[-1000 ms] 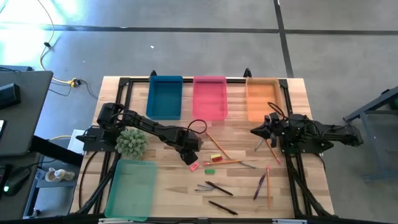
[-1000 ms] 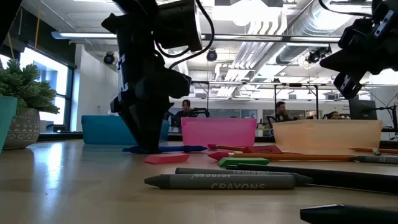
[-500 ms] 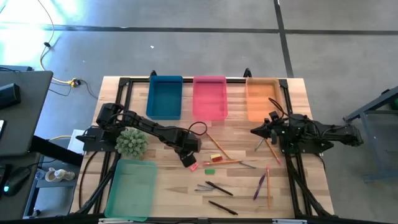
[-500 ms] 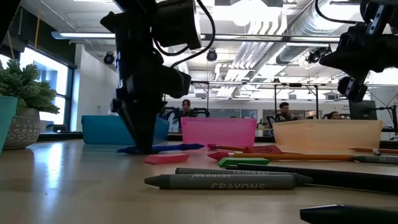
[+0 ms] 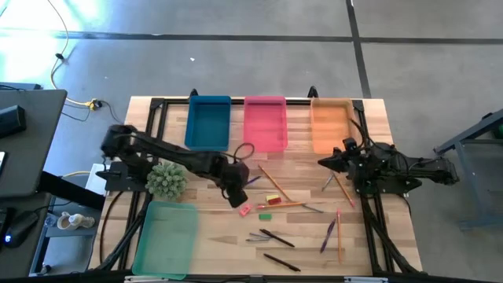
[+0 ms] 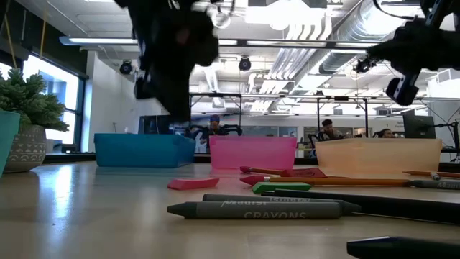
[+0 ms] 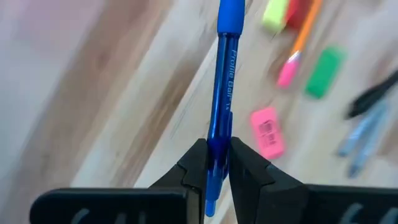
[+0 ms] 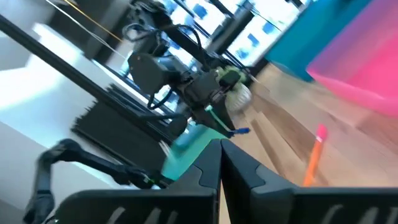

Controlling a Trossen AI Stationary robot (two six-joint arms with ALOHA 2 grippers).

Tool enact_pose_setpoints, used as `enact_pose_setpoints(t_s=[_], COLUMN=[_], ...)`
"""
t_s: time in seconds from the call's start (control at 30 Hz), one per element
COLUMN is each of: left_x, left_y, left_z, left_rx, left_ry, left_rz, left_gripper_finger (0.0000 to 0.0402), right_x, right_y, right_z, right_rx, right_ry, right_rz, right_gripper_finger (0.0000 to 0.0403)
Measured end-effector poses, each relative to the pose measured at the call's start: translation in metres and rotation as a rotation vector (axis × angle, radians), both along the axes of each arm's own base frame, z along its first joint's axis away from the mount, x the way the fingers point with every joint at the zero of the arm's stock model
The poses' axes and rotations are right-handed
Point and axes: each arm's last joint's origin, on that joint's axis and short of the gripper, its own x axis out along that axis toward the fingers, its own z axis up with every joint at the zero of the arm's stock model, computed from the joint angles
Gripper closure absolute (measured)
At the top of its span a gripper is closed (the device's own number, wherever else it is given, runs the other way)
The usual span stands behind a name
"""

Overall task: Sort crayons/erasers/pens/pencils in bins
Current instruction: Put the blue pen into the blue bin

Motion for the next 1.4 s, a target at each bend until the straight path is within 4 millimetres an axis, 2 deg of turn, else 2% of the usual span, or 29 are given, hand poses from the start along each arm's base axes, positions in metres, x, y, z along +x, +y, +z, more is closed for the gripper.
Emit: enact_pose_setpoints(t_s=[0.17, 0.3, 0.43, 0.53, 0.67, 0.8, 0.93, 1.03, 1.4], left_x=[-0.019, -0.042, -0.067, -0.084, -0.106, -0.125, -0.134, -0.136, -0.15], left_y=[0.018, 0.038, 0.06, 0.074, 0.094, 0.113, 0.13, 0.145, 0.187], left_z=[0.042, 0.067, 0.081, 0.084, 0.072, 0.053, 0.039, 0.038, 0.021], left_rx=[0.079, 0.165, 0.249, 0.278, 0.28, 0.209, 0.154, 0.157, 0.081], left_ry=[-0.119, -0.147, -0.091, -0.06, -0.017, 0.01, -0.006, -0.078, -0.059], left_rz=[0.095, 0.184, 0.277, 0.322, 0.396, 0.473, 0.539, 0.603, 0.736], left_gripper_finger=[0.0371, 0.0369, 0.0368, 0.0368, 0.0367, 0.0367, 0.0367, 0.0367, 0.0367], right_x=[-0.001, -0.001, -0.001, -0.001, -0.001, -0.001, -0.001, -0.001, 0.014], right_y=[0.0, 0.0, -0.001, -0.002, -0.002, -0.003, -0.004, -0.004, -0.006], right_z=[0.008, 0.012, 0.014, 0.016, 0.017, 0.017, 0.024, 0.036, 0.054], right_rx=[-0.005, -0.011, -0.052, -0.054, -0.058, -0.086, -0.129, -0.196, -0.249], right_ry=[-0.082, -0.123, -0.148, -0.166, -0.173, -0.17, -0.171, -0.162, 0.176], right_rz=[0.0, -0.003, -0.035, -0.062, -0.08, -0.107, -0.137, -0.156, -0.159], right_gripper_finger=[0.0402, 0.0402, 0.0402, 0.0402, 0.0402, 0.0402, 0.0402, 0.0402, 0.0402])
